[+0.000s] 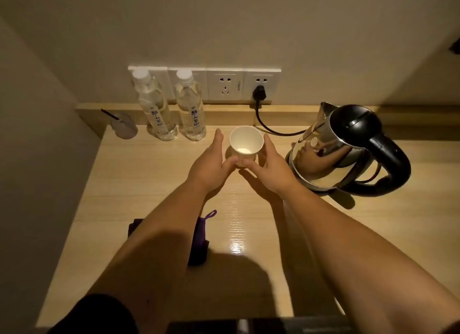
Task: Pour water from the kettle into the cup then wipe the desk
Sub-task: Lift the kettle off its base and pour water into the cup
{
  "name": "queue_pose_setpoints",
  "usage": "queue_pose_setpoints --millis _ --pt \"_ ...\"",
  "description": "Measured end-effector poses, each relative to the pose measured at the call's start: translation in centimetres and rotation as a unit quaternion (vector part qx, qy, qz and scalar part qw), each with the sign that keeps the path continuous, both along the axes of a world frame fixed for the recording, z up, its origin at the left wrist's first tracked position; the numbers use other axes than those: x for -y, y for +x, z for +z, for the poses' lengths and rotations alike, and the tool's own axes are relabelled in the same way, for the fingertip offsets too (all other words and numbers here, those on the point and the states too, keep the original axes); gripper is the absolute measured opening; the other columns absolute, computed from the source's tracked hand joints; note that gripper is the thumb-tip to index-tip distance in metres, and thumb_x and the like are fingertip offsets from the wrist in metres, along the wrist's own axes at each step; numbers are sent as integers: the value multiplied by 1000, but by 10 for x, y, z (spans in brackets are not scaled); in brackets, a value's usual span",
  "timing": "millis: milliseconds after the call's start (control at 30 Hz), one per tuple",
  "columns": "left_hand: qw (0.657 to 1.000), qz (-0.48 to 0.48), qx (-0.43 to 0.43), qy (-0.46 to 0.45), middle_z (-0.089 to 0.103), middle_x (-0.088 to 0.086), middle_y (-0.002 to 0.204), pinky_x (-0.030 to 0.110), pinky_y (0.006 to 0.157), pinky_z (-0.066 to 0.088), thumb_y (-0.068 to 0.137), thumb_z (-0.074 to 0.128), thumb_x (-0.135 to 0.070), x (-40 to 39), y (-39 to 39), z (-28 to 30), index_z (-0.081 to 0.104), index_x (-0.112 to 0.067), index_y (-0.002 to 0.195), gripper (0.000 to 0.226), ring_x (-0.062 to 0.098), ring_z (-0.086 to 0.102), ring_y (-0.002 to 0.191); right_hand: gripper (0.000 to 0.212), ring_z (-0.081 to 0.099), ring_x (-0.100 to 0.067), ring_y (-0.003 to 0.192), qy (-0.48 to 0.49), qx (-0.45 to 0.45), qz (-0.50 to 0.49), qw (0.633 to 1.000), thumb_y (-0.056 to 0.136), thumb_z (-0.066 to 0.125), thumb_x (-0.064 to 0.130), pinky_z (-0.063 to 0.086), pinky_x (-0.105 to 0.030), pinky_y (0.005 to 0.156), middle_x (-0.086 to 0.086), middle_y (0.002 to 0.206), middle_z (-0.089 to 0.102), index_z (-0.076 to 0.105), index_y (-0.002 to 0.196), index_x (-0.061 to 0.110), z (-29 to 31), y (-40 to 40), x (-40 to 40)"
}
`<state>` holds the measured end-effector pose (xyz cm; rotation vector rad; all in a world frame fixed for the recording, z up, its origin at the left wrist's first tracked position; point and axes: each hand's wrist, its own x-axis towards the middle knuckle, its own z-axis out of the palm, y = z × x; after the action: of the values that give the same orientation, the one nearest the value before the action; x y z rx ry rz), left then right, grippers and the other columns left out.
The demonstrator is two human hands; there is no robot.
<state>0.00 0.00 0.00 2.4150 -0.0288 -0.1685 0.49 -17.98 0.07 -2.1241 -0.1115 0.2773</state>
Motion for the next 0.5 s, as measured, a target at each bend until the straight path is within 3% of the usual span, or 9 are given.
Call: queue_pose_setpoints --millis 67,233,400,500 --pt "999 -1 -4 -53 32 -3 155 38 103 38 94 54 -45 6 6 0 5 -27 153 79 22 38 136 87 44 -7 122 41 3 -7 999 74 67 64 40 -22 90 17 139 45 22 145 42 0 5 -1" --pt "985 -6 14 -174 51 -11 137 17 87 38 89 64 -37 16 -4 -5 31 -34 144 65 7 47 121 72 49 -5 116 57 -14 -30 998 77 74 46 42 -24 88 16 132 51 36 139 39 -7 0 6" --pt "982 -7 16 -186 50 -20 130 6 81 32 87 67 -34 22 -36 6 34 -32 143 65 -9 41 110 71 49 -1 110 29 -14 -50 998 77 76 42 38 -14 78 14 131 54 38 138 37 5 -32 13" --pt "983 -11 10 -182 49 -13 135 12 84 34 87 68 -35 27 -66 12 33 -29 143 65 -3 42 115 70 46 -2 111 4 -4 -54 999 78 76 40 37 -18 81 15 127 53 39 138 34 15 -62 18"
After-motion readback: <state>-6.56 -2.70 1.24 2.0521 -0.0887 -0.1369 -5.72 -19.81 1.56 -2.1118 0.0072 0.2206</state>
